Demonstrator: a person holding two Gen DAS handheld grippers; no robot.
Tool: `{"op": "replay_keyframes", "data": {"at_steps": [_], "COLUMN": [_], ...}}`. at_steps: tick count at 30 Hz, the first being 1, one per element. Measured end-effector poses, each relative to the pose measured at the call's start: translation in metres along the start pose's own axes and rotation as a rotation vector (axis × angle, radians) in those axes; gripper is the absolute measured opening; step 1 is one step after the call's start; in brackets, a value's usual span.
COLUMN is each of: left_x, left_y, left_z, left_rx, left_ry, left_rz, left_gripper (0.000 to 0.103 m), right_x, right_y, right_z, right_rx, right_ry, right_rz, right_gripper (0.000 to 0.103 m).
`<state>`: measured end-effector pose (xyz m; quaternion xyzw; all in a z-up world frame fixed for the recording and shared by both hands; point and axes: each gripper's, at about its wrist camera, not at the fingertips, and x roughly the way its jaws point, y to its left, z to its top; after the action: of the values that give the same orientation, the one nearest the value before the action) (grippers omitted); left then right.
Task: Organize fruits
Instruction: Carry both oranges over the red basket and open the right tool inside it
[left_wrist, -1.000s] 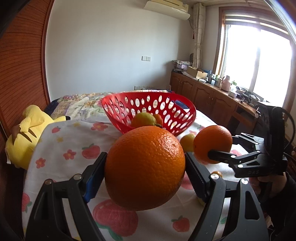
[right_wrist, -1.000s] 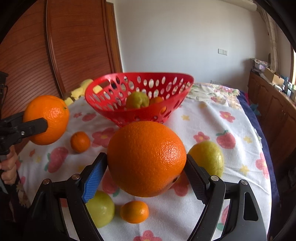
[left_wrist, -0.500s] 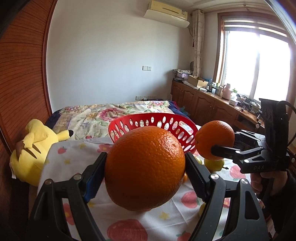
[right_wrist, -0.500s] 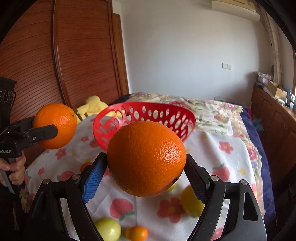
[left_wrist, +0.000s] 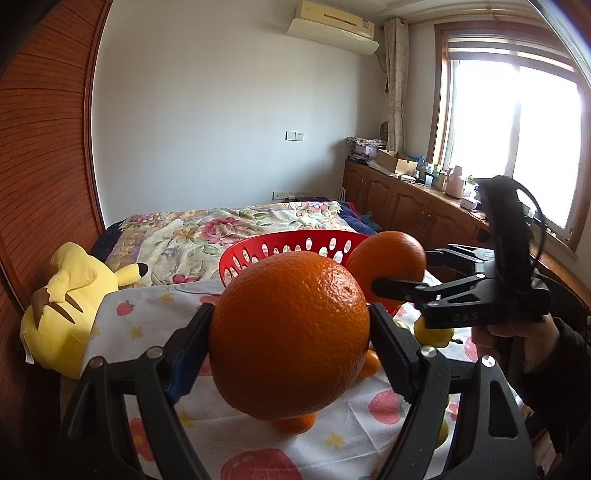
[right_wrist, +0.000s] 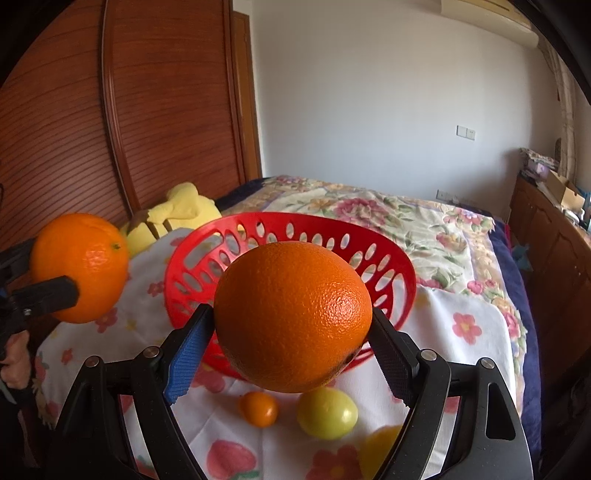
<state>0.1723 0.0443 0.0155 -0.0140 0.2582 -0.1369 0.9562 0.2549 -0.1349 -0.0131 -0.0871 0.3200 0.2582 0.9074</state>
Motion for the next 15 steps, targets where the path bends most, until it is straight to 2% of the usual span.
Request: {"op": "replay_keyframes", "data": {"at_steps": [15], "left_x": [0.029], "left_y": [0.008], "left_z": [0.016], "left_rx": [0.014], "left_ry": [0.011], "left_rz": [-0.014], "left_gripper": [0.081], "right_x": [0.048], "right_y": [0.009], "right_z": [-0.001], "right_rx": [-0.119], "right_ry": [0.131], "right_rz": [-0.027], "right_gripper": [0.085]}}
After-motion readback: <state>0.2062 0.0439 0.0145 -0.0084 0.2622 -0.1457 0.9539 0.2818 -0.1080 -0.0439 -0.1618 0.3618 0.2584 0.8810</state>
